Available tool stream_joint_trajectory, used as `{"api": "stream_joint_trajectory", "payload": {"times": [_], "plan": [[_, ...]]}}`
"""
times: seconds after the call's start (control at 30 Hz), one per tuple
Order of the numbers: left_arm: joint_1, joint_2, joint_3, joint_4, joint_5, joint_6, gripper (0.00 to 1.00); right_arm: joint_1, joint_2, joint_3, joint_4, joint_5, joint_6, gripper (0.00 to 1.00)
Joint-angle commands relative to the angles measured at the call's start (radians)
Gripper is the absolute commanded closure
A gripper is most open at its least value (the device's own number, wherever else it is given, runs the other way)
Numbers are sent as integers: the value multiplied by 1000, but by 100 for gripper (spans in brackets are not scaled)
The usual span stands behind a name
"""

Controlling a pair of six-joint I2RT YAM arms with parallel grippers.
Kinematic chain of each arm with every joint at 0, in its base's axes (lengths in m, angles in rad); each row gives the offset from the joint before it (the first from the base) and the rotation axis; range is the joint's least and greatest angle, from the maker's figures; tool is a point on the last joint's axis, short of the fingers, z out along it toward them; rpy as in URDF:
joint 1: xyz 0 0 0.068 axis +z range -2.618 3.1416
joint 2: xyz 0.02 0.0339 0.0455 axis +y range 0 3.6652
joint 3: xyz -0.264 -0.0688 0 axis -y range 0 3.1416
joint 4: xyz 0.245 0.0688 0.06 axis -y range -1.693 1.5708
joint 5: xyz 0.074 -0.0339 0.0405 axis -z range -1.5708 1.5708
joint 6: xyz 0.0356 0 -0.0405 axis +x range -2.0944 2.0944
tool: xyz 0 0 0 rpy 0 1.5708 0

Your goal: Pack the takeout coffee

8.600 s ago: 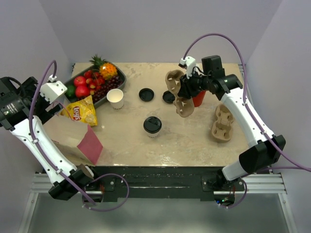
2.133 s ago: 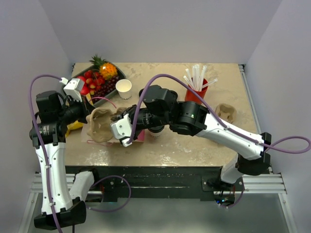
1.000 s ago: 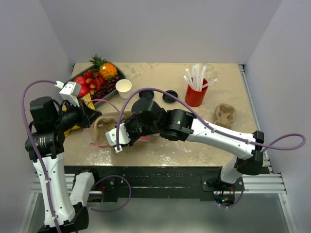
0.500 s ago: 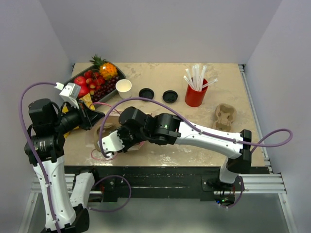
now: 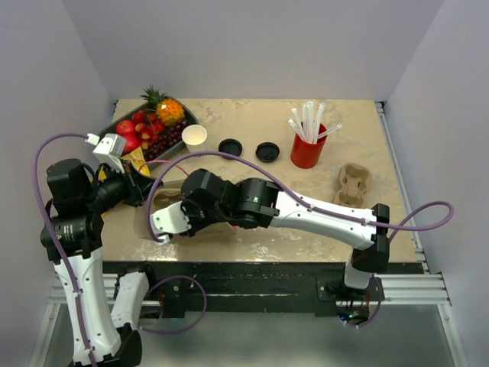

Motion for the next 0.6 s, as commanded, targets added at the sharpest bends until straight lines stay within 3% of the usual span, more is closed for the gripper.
{"api": "stream_joint_trajectory", "payload": {"times": [0.0, 0.33, 0.57], "plan": [[14, 11, 34, 1, -18, -16, 100, 6, 13, 51, 28, 24, 10, 74], [16, 19, 69, -33, -6, 0, 100, 6, 48, 64, -8, -2, -8, 75], [14, 39, 128, -86, -13, 26, 100, 6, 132, 167, -106, -18, 22, 76]]}}
